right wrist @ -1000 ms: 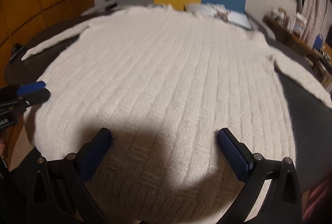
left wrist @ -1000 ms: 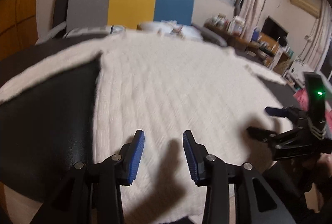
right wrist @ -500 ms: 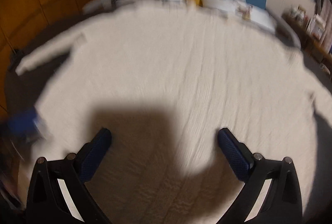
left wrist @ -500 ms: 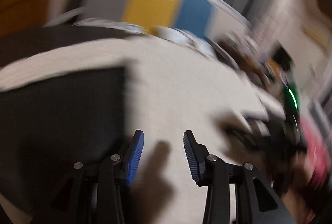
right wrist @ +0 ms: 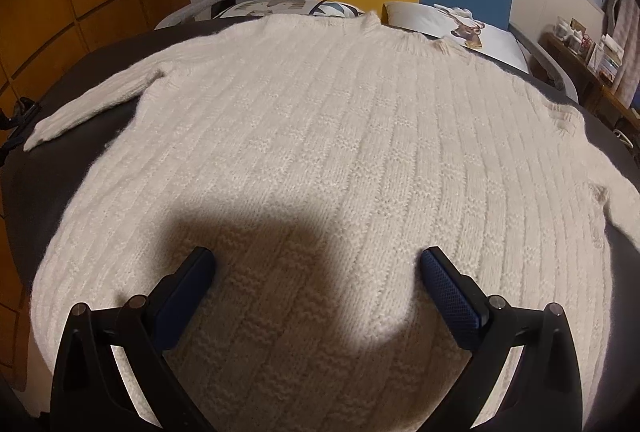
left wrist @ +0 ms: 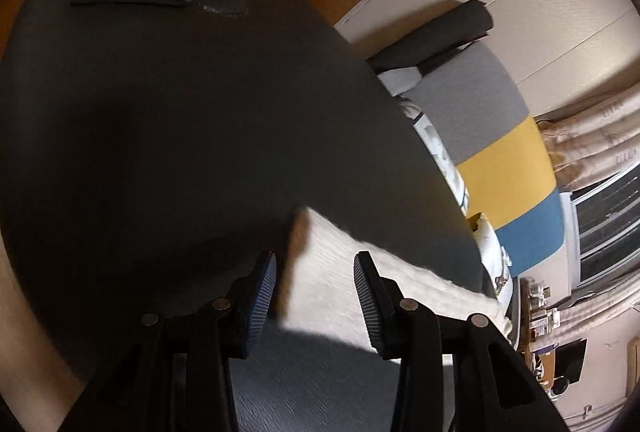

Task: Fold clothes
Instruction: 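Grasp the sweater side edge with the left gripper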

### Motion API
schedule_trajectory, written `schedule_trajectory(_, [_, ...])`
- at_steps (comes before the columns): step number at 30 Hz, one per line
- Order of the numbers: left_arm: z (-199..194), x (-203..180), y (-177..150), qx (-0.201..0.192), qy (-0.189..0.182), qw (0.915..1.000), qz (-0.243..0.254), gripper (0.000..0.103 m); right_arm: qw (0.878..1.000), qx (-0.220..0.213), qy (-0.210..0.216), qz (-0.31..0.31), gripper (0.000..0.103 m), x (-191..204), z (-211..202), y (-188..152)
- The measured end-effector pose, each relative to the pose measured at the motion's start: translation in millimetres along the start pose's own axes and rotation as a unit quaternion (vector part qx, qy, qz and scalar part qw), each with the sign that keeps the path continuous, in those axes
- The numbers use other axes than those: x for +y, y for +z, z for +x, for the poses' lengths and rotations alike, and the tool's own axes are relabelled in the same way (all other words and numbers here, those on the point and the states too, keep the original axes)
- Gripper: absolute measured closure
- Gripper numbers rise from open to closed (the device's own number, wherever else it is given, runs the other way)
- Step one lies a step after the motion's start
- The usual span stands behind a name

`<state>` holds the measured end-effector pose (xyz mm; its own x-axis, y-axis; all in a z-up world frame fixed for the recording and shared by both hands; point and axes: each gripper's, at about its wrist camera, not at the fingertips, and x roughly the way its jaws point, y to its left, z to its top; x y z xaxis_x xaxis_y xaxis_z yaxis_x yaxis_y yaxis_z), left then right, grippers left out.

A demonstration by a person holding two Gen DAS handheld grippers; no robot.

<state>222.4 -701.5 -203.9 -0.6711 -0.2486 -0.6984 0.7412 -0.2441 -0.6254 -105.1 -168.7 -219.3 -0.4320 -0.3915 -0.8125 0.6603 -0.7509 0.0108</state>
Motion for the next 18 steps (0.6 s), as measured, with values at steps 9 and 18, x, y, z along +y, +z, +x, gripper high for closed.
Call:
schedule_trajectory(9, [22,-2,5,0.037,-0.057,0.9977,-0.007,0.063,0.995,-0.007,0.022,-0.097,0.000,46,-8,53])
schedule_trajectory(18, [31,-14,0,0.064,-0.049,0.9953,0.054,0.068,0.989,-0.027,0.084,-0.121,0.000,94,51,137])
